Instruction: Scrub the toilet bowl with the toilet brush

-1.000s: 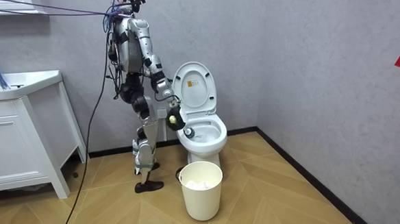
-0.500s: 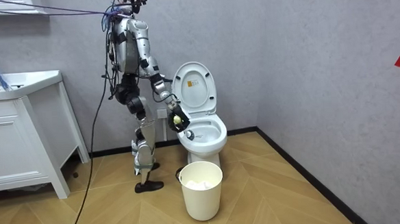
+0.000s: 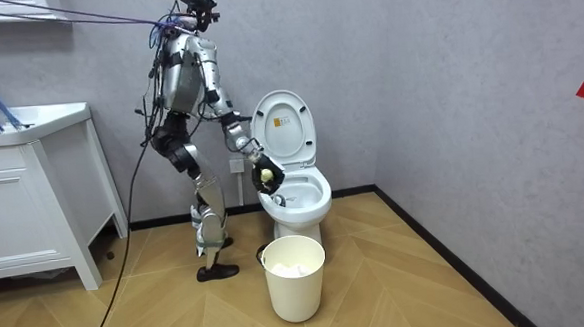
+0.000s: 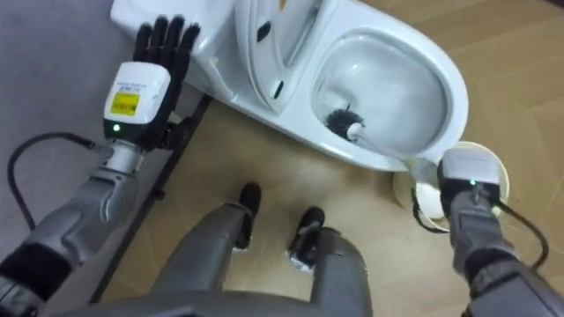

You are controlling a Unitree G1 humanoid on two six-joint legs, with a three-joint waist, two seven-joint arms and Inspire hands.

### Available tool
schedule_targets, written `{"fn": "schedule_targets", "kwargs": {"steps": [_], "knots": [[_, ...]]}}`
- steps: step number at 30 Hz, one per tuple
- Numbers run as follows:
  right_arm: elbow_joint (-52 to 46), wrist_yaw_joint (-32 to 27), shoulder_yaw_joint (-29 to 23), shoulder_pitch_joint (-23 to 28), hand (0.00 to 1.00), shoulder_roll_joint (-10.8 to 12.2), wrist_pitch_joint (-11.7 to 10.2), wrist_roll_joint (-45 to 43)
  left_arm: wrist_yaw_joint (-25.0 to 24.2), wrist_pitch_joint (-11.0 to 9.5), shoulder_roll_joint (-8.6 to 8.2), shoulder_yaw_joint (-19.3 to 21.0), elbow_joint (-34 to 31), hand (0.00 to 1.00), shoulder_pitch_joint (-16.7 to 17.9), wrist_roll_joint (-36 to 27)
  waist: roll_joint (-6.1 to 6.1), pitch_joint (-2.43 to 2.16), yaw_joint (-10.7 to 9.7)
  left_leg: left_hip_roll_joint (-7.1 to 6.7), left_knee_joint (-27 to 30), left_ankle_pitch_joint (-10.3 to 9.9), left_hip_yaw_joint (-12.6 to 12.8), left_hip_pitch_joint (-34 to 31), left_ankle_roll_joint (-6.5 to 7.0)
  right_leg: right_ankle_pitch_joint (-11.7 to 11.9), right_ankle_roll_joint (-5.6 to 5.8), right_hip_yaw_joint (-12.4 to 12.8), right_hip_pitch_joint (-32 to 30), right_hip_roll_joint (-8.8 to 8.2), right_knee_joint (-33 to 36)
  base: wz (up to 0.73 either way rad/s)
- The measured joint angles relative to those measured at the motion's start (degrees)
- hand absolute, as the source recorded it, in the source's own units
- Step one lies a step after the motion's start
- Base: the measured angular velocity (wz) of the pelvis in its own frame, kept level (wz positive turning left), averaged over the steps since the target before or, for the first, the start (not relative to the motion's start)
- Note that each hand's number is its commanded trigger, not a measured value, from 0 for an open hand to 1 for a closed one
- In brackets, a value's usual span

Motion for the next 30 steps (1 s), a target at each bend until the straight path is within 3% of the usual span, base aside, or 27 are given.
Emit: {"fn": "schedule_targets", "kwargs": {"steps": [3,7,9,12,15,23,26,28,30], "knots": [[2.63,1.05,1.28,-7.95,1.0,-0.07,-0.16,8.18,1.4,-0.41,0.37,-1.51,2.59,0.0,-5.55,0.01,0.0,0.62,1.38,-0.2,1.01,0.71,0.05,-2.8,-0.1,-0.16,-0.41,0.02,-3.38,-0.72,2.43,0.0],[4.53,2.12,-0.69,-13.31,1.0,-0.19,0.15,15.31,3.34,-0.03,0.95,-1.52,4.77,0.0,-9.17,-0.16,-0.32,1.04,0.95,-0.47,1.48,1.3,0.05,-4.85,-0.25,-0.26,-0.58,0.59,-5.86,-0.87,3.88,0.0],[5.22,2.12,-0.73,-15.07,1.0,-0.53,-0.21,18.37,4.84,0.1,2.21,-1.52,5.82,0.0,-10.46,-0.01,-0.61,1.24,0.64,-0.19,1.73,1.4,0.73,-5.91,-0.27,-0.27,-0.76,1.45,-7.42,-0.84,4.64,-0.13],[5.22,2.12,-1.08,-16.52,1.0,-0.99,-0.5,22.79,5.99,0.98,3.47,-1.02,6.28,0.0,-11.49,0.06,-1.47,1.76,0.31,-0.32,1.76,1.59,2.11,-6.7,-0.2,-0.44,-1.11,2.42,-9.52,-1.64,6.59,-0.16],[5.14,2.2,-3.99,-16.75,1.0,-0.97,-0.72,22.71,6.06,1.36,3.48,0.16,6.31,0.0,-11.58,0.04,-1.72,1.89,-0.76,-0.82,1.75,1.86,2.16,-6.97,-0.25,-0.68,-1.23,2.5,-10.17,-1.98,7.26,0.02],[4.97,4.66,-4.68,-16.33,1.0,-1.36,-1.53,18.63,5.75,2.46,3.28,0.71,6.38,0.0,-12.23,0.24,-1.6,1.89,-1.56,-1.02,2.81,1.84,2.0,-7.05,-0.15,-1.3,-1.29,1.96,-10.11,-2.74,8.22,0.03],[1.77,4.74,-3.88,-14.26,1.0,-1.46,-1.13,11.28,5.47,2.52,3.11,0.54,6.35,0.0,-12.37,0.53,-0.84,1.87,-0.93,-0.88,3.04,1.7,1.72,-6.91,-0.06,-1.27,-1.23,1.45,-9.46,-2.54,7.64,0.04],[-0.58,5.09,-2.26,-12.09,1.0,-1.49,-0.13,6.06,5.17,2.52,2.4,0.15,6.94,0.0,-12.38,0.5,0.73,1.87,-0.66,-0.78,3.19,1.5,1.53,-6.41,0.14,-1.09,-0.94,1.2,-8.44,-2.27,6.96,0.0],[-2.48,5.69,-1.17,-8.56,1.0,-1.48,1.76,-0.27,4.53,2.48,0.79,0.15,7.51,0.0,-12.28,0.36,2.91,1.42,0.38,-0.68,3.07,1.23,1.75,-5.95,0.44,-0.74,-0.51,1.39,-7.76,-1.84,5.86,-0.1]]}}
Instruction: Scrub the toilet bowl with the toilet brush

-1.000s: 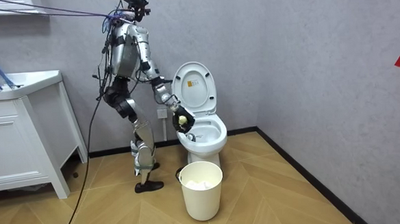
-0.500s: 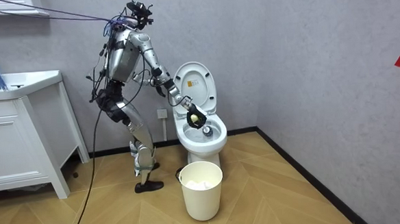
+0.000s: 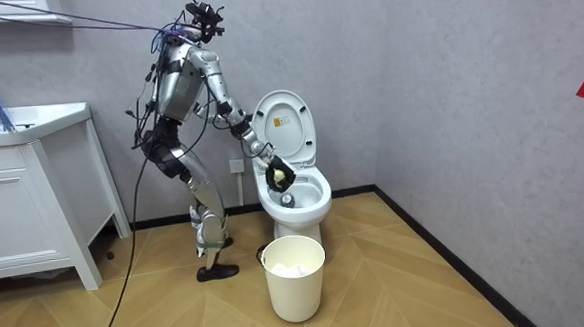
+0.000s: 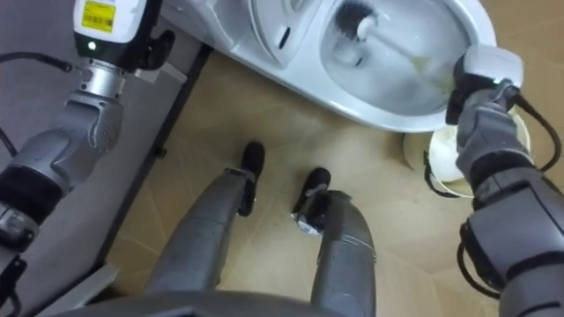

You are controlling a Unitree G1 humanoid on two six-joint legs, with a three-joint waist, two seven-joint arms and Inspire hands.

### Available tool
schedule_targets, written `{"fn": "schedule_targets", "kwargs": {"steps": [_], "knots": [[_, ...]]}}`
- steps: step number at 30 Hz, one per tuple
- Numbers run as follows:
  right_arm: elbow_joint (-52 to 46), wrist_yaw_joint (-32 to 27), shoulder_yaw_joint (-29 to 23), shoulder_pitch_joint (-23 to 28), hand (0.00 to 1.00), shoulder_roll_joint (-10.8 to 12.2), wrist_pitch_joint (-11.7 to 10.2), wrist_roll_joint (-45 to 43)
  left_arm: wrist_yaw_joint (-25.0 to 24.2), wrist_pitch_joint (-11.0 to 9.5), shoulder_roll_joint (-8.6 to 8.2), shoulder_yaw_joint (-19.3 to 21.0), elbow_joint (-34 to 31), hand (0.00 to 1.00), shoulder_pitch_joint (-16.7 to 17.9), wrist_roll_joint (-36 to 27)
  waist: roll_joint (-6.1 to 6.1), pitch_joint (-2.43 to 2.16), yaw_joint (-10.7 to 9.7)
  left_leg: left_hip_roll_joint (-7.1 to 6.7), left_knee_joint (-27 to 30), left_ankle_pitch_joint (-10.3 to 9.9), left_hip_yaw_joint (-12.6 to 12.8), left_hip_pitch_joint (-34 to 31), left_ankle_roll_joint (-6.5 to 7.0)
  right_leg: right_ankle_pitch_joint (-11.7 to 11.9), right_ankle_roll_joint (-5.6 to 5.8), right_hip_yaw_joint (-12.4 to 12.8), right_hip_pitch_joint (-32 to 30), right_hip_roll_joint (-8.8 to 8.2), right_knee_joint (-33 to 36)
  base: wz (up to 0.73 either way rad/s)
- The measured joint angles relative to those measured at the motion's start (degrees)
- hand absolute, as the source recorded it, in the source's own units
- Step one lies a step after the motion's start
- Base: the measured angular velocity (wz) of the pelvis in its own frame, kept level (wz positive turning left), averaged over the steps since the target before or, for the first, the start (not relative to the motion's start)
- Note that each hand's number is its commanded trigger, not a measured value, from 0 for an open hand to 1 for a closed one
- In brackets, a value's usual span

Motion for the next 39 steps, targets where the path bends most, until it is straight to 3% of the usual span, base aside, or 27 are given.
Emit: {"fn": "schedule_targets", "kwargs": {"steps": [2,5,8,11,14,20,22,25,27,29,30,34,39], "knots": [[-1.16,0.05,-0.08,1.7,1.0,0.01,0.93,-0.28,-0.56,-0.09,-0.04,0.04,0.03,0.0,0.03,-0.35,0.93,-0.09,0.08,-0.15,-0.72,0.0,0.38,0.23,0.06,0.06,0.1,0.43,-0.11,0.03,-0.03,-0.1],[-3.75,-0.68,-0.1,4.54,1.0,0.01,2.37,-2.93,-1.68,-0.08,-0.09,0.12,0.13,0.0,0.66,-0.41,2.08,-0.77,-0.12,-0.21,-1.41,0.01,0.5,1.06,0.06,0.15,0.13,0.45,0.64,0.1,-0.88,-0.01],[-6.09,-1.26,-0.03,7.36,1.0,0.71,3.25,-5.36,-1.54,-0.42,-0.76,-0.08,0.13,0.0,3.5,-3.19,3.09,-1.24,-1.74,-0.19,-2.74,0.0,0.64,3.35,0.04,0.14,0.24,0.58,2.79,0.57,-2.08,0.04],[-8.5,-1.61,-0.04,9.94,1.0,1.38,3.74,-6.73,-0.97,-0.42,-1.37,0.53,0.11,0.0,6.05,-6.0,3.17,-1.44,-3.01,0.14,-3.78,-0.12,0.91,4.96,-0.18,0.12,0.24,0.97,4.28,1.01,-3.26,-0.04],[-9.59,-2.16,-0.04,11.5,1.0,1.41,4.04,-6.71,-0.94,-0.43,-1.36,0.38,0.04,0.0,6.52,-7.78,3.36,-1.69,-3.24,0.79,-3.93,-0.16,1.95,5.25,-0.24,0.1,0.04,0.71,4.71,1.12,-3.81,0.0],[-7.0,-2.64,1.23,8.27,1.0,0.59,3.13,-2.32,-0.12,-0.47,-1.3,0.02,0.06,0.0,5.86,-9.36,3.24,-1.69,-2.59,1.7,-3.6,-0.14,3.72,5.06,-0.18,0.19,-0.3,0.59,4.68,1.31,-3.69,-0.01],[-4.37,-2.39,3.15,6.06,1.0,0.16,1.84,3.6,-0.18,-0.45,-1.17,-0.07,-0.02,0.0,5.66,-9.35,2.95,-1.62,-2.27,1.71,-3.53,-0.14,3.77,5.03,-0.17,0.18,-0.31,0.74,4.49,1.25,-3.39,-0.02],[-0.87,-1.77,3.08,2.33,1.0,0.29,-0.87,14.89,-0.16,-0.45,-0.37,-0.12,-0.03,0.0,4.92,-9.4,1.41,-1.46,-1.62,1.69,-3.51,-0.01,4.67,4.54,0.01,-0.21,-0.33,2.02,2.78,0.74,-1.54,-0.09],[1.76,-1.86,1.55,-1.65,1.0,0.56,-2.0,24.18,-0.14,-0.02,-0.12,-0.02,-0.02,0.0,3.28,-9.22,0.02,-0.99,-1.38,1.65,-3.19,0.18,5.65,3.77,0.16,-0.31,-0.48,2.86,1.11,0.33,-0.11,-0.11],[3.23,-2.47,-1.18,-4.15,1.0,1.08,-1.93,30.42,-0.06,-0.02,0.41,-0.01,-0.03,0.0,2.37,-9.28,-0.88,-0.49,-1.54,1.61,-3.16,0.42,5.86,3.55,0.25,-0.42,-0.49,3.07,0.63,0.09,0.41,0.0],[3.65,-2.47,-2.26,-4.87,1.0,1.15,-1.82,33.9,0.09,-0.02,0.74,-0.01,-0.04,0.0,1.76,-9.21,-1.77,-0.56,-1.88,1.57,-3.2,0.64,5.88,3.19,0.28,-0.4,-0.49,3.18,0.18,0.05,0.54,0.0],[3.51,-2.47,-4.55,-5.92,1.0,1.26,-1.84,34.57,1.43,0.6,1.04,0.78,0.12,0.0,0.16,-8.34,-3.41,-0.51,-2.98,1.58,-2.08,0.75,5.68,1.48,0.36,-0.25,-0.31,3.31,-1.15,0.14,1.03,0.01],[3.72,-2.46,-6.22,-6.08,1.0,1.29,-2.24,27.22,1.17,1.45,1.02,1.21,1.92,0.0,-0.45,-5.84,-3.58,-0.47,-3.94,1.09,-1.52,0.95,5.6,1.12,0.75,-0.24,0.0,3.32,-1.68,-0.68,2.14,0.01]]}}
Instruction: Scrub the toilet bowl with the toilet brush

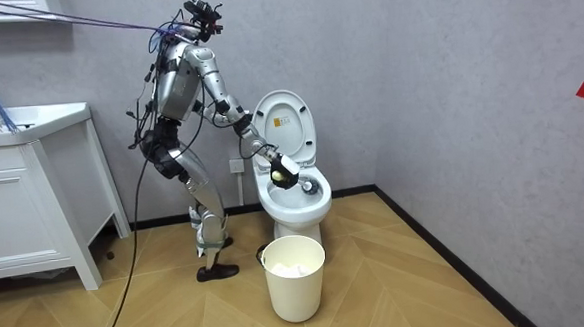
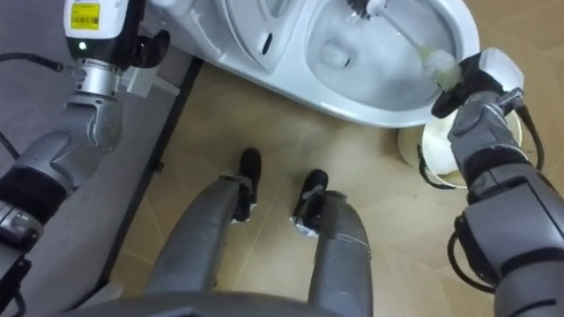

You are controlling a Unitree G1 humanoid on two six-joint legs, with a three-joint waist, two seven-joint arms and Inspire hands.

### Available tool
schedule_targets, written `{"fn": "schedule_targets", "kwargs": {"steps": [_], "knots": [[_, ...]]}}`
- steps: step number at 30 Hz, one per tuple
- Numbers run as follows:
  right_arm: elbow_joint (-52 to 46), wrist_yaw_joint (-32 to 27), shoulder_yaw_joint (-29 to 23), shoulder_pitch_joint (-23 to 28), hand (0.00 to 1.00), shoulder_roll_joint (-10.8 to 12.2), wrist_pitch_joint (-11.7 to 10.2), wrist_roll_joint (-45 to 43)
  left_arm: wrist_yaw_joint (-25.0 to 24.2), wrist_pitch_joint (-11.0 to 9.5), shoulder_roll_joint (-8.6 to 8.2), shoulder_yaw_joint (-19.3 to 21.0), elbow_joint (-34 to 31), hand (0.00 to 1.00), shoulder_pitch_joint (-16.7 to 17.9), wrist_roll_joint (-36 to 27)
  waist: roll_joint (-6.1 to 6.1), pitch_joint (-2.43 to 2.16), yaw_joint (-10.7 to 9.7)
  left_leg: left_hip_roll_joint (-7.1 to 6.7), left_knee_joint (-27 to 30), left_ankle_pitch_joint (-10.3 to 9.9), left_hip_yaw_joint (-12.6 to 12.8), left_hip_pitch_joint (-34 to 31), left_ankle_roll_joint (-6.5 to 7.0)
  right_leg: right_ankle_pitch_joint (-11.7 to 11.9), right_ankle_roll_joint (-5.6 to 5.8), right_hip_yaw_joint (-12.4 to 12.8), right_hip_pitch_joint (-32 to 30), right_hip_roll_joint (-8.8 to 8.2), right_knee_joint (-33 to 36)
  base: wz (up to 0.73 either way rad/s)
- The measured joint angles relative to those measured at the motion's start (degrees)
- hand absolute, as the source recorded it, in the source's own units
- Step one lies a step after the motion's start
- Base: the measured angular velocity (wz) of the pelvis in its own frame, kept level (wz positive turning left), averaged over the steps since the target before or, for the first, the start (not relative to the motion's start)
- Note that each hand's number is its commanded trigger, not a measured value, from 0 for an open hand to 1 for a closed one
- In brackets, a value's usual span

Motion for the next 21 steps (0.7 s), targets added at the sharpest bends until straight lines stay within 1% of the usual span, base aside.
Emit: {"fn": "schedule_targets", "kwargs": {"steps": [3,4,5,7,8,9,10,11,12,13,14,16,18,19,21], "knots": [[0.01,0.0,0.04,-0.03,1.0,-0.12,-0.23,-5.5,-0.56,0.67,-0.04,-0.01,0.18,0.0,0.03,0.04,0.09,0.03,-0.19,-0.26,0.06,0.0,-0.18,0.21,0.06,-0.09,0.03,-0.17,0.09,-0.34,0.37,0.0],[-0.01,0.07,0.07,0.15,1.0,-0.11,-0.27,-7.67,-1.08,0.94,-0.08,-0.01,0.21,0.0,0.04,0.15,0.35,0.1,-0.17,-0.22,0.17,-0.01,-0.32,0.28,0.06,-0.04,0.06,-0.51,0.39,-0.32,0.2,0.0],[-0.14,0.11,0.15,0.36,1.0,-0.1,-0.22,-10.61,-1.35,1.05,-0.06,0.0,0.1,0.0,0.04,1.01,0.64,0.12,0.01,-0.09,0.17,-0.04,-0.15,0.16,0.06,-0.01,0.12,-0.88,0.51,-0.29,-0.04,0.0],[-0.14,0.63,1.22,0.44,1.0,-0.19,-0.04,-14.45,-1.71,1.04,-0.21,-0.14,0.04,0.0,0.04,1.26,1.6,0.36,0.79,0.16,0.16,-0.18,-0.41,0.12,0.16,0.13,0.26,-1.4,0.93,0.01,-0.62,0.02],[-0.29,1.23,2.57,0.78,1.0,-0.19,0.17,-17.16,-2.3,0.91,-0.22,-0.61,-0.13,0.0,0.0,1.23,2.33,0.47,1.4,0.28,0.16,-0.21,-0.49,0.3,0.22,0.3,0.1,-1.62,1.27,0.12,-0.94,0.0],[-1.46,2.16,4.42,1.59,1.0,-0.19,0.65,-20.62,-2.71,0.86,-0.49,-1.01,-0.02,0.0,-0.1,1.2,2.9,0.43,2.42,0.28,0.1,-0.23,-0.47,0.55,0.26,0.31,0.06,-1.49,1.26,0.06,-0.94,0.0],[-2.1,2.63,5.36,2.07,1.0,-0.17,1.19,-22.32,-2.84,0.89,-0.75,-1.19,0.02,0.0,-0.1,1.21,3.38,0.35,2.82,0.28,0.09,-0.22,-0.47,0.58,0.27,0.31,0.05,-1.56,1.29,0.06,-0.98,0.0],[-2.63,2.75,6.76,3.12,1.0,0.03,2.67,-25.87,-3.35,0.89,-1.3,-1.29,0.02,0.0,-0.07,1.24,4.37,0.3,3.46,0.29,0.1,-0.29,-0.48,0.62,0.31,0.3,0.03,-1.53,1.46,0.1,-1.15,0.0],[-2.63,3.05,6.83,4.05,1.0,0.13,4.03,-28.24,-3.63,0.87,-1.82,-1.28,-0.02,0.0,-0.06,1.23,5.15,0.26,4.01,0.3,-0.05,-0.31,-0.45,0.64,0.31,0.32,0.0,-1.51,1.49,0.16,-1.32,0.0],[-2.64,3.07,6.78,4.44,1.0,0.14,4.49,-28.79,-3.7,0.87,-2.11,-1.26,-0.02,0.0,-0.01,1.23,5.47,0.19,4.12,0.3,-0.16,-0.3,-0.33,0.64,0.31,0.32,-0.01,-1.49,1.48,0.19,-1.39,-0.03],[-3.08,3.07,6.77,5.11,1.0,0.27,4.96,-29.24,-3.77,0.89,-2.46,-1.15,-0.05,0.0,0.29,1.27,5.88,0.0,4.15,0.4,-0.3,-0.35,-0.23,0.64,0.23,0.34,-0.04,-1.41,1.47,0.36,-1.62,-0.05],[-5.27,3.06,6.75,6.35,1.0,0.19,5.16,-30.83,-3.79,0.82,-2.56,-0.61,-0.07,0.0,0.72,1.42,6.01,-0.09,4.05,0.56,-0.57,-0.43,-0.13,0.81,0.07,0.46,-0.25,-1.3,1.61,0.69,-2.02,-0.03],[-7.67,2.45,6.76,8.07,1.0,0.07,5.87,-33.88,-4.03,0.79,-2.48,-0.19,-0.1,0.0,0.77,1.7,6.29,-0.27,3.73,0.59,-0.65,-0.61,-0.32,1.31,-0.24,0.38,-0.51,-1.71,2.4,1.03,-2.49,0.04],[-8.19,2.46,6.76,8.41,1.0,0.18,6.15,-33.92,-4.18,0.79,-2.49,-0.22,-0.1,0.0,0.81,1.7,6.38,-0.33,3.62,0.66,-0.76,-0.65,-0.37,1.54,-0.29,0.4,-0.54,-1.73,2.74,1.19,-2.76,0.04],[-10.61,2.6,6.78,10.52,1.0,0.64,6.77,-33.99,-4.75,0.45,-2.51,-1.17,-0.08,0.0,1.21,1.04,6.75,-0.56,2.56,0.76,-1.74,-0.71,-0.42,3.08,-0.41,0.44,-0.45,-1.72,4.47,1.68,-3.97,0.02]]}}
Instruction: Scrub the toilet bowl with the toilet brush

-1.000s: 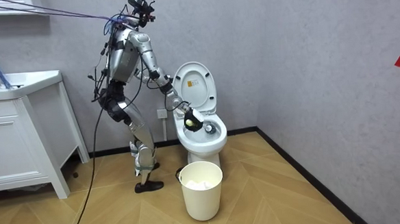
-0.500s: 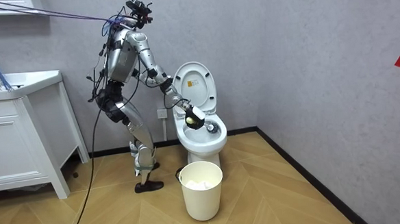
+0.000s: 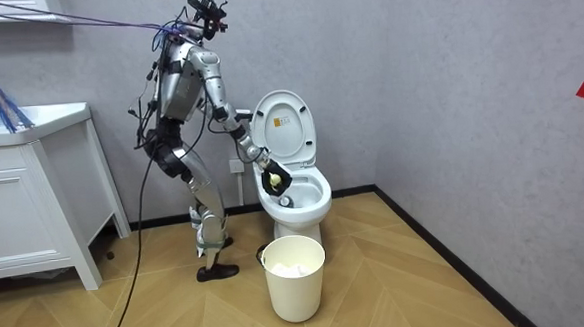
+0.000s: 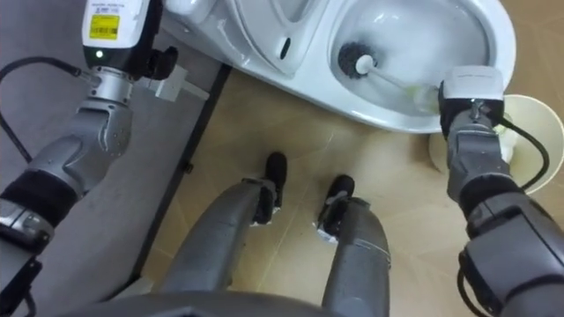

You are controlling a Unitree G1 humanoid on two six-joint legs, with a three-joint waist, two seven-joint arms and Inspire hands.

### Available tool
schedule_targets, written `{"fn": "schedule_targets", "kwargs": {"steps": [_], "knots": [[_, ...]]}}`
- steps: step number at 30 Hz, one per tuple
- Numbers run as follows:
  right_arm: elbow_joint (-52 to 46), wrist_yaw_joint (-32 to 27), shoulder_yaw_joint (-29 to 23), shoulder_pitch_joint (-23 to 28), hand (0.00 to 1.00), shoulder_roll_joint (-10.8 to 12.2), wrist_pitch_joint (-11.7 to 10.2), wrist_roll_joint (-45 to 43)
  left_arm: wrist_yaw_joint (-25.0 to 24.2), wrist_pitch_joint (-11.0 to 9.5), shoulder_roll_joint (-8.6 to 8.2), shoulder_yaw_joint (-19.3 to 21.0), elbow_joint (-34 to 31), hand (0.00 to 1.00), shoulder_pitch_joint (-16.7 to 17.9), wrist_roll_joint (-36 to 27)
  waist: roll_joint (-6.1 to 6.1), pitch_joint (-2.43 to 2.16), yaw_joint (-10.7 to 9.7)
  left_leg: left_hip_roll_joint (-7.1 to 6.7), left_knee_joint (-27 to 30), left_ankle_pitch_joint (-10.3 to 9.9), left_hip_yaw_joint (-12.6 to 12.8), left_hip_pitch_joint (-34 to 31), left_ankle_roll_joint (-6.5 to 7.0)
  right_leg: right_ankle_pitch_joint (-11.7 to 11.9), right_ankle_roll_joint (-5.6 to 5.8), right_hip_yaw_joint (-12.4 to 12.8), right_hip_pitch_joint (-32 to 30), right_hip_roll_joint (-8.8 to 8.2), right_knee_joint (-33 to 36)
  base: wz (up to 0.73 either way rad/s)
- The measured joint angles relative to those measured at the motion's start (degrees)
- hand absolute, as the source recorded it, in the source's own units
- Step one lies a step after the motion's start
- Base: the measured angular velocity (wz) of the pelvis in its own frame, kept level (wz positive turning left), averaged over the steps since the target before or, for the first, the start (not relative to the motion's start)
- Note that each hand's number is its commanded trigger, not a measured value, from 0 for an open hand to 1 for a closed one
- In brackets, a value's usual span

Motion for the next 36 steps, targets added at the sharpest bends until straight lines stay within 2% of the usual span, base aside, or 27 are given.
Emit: {"fn": "schedule_targets", "kwargs": {"steps": [1,4,5,8,12,15,20,25,28,30,33,36], "knots": [[-0.87,0.0,0.0,0.72,1.0,-0.02,0.0,-0.56,0.0,-0.28,-0.01,-0.03,0.0,0.0,0.35,-0.03,0.07,-0.05,-0.25,-0.01,-0.24,0.0,0.07,0.41,-0.01,0.02,0.03,0.05,0.37,0.03,-0.24,-0.04],[-4.74,-0.33,-0.18,4.61,1.0,-0.33,0.03,-4.3,-0.21,-1.2,-0.02,0.12,-0.07,0.0,2.33,-0.18,0.87,-0.65,-1.82,0.38,-1.35,-0.12,0.5,1.87,-0.08,0.57,0.25,0.3,1.93,0.68,-2.3,-0.11],[-6.61,-0.56,-0.57,6.35,1.0,-0.48,0.03,-4.41,-0.46,-1.3,0.09,0.53,-0.73,0.0,3.29,-0.23,1.13,-1.03,-2.02,0.71,-1.65,-0.22,0.71,2.07,-0.1,0.89,0.21,0.35,2.31,1.0,-3.17,-0.13],[-10.17,-0.67,-2.38,9.6,1.0,-0.19,0.01,-4.39,-0.85,-2.51,1.39,1.16,-3.69,0.0,5.48,-2.48,1.17,-1.13,-3.37,0.93,-2.51,-0.19,1.21,2.37,-0.13,0.98,0.15,0.5,2.29,1.12,-3.77,-0.06],[-12.72,-0.03,-2.48,11.7,1.0,-1.54,-0.77,-4.47,-1.67,-5.78,3.48,1.17,-4.82,0.0,5.69,-5.85,1.01,-1.22,-4.87,1.03,-2.93,-0.19,2.06,2.51,-0.12,0.97,0.15,1.26,1.91,1.17,-3.83,-0.07],[-11.44,-0.04,-2.43,11.84,1.0,-2.38,-2.46,-4.45,-2.12,-6.85,4.27,0.84,-4.56,0.0,5.69,-6.69,0.5,-1.55,-5.04,1.07,-2.9,-0.19,2.59,2.91,-0.11,1.01,0.21,1.69,2.17,1.2,-3.85,-0.06],[-9.34,-0.35,-2.05,10.43,1.0,-3.36,-3.85,-3.6,-3.38,-7.41,4.64,-0.78,-4.26,0.0,5.46,-6.77,0.51,-1.54,-4.25,1.3,-2.04,-0.19,1.69,3.16,-0.1,1.27,0.32,0.86,3.71,1.65,-4.84,0.06],[-6.6,2.84,-0.31,3.31,1.0,-2.87,-4.46,4.35,-4.5,-7.79,4.75,-1.14,-4.22,0.0,3.51,-6.13,-0.2,-1.13,-1.38,2.02,-2.04,-0.17,2.27,2.96,-0.08,1.6,0.04,1.17,2.93,1.79,-4.37,-0.08],[-2.59,4.28,0.03,-3.36,1.0,-2.1,-4.46,11.64,-4.2,-8.32,5.35,-0.25,-2.88,0.0,2.36,-5.97,-2.05,-0.01,0.17,2.04,-2.09,-0.1,3.65,2.7,-0.16,1.65,-0.21,3.03,0.98,1.68,-2.52,-0.23],[-2.33,4.91,-1.06,-7.4,1.0,-2.32,-4.44,16.12,-2.65,-8.19,5.52,1.72,-3.18,0.0,2.2,-3.76,-3.13,0.28,-0.18,1.99,-1.74,0.09,4.13,1.15,-0.22,1.61,-0.44,3.53,-1.11,1.5,-1.37,-0.08],[0.43,4.95,-2.92,-11.06,1.0,-2.7,-4.46,19.64,-1.83,-7.74,5.52,2.88,-2.94,0.0,1.29,-3.31,-3.62,0.57,-0.39,1.97,-1.12,0.09,4.16,0.47,-0.22,1.62,-0.53,3.69,-1.8,1.52,-0.8,0.0],[1.06,4.95,-4.65,-11.98,1.0,-2.57,-4.68,22.39,-1.44,-5.22,5.5,3.35,-2.78,0.0,1.04,-2.83,-3.8,0.53,-1.54,1.83,-1.1,0.15,4.14,0.25,-0.12,1.58,-0.51,3.54,-2.06,1.25,-0.69,0.0]]}}
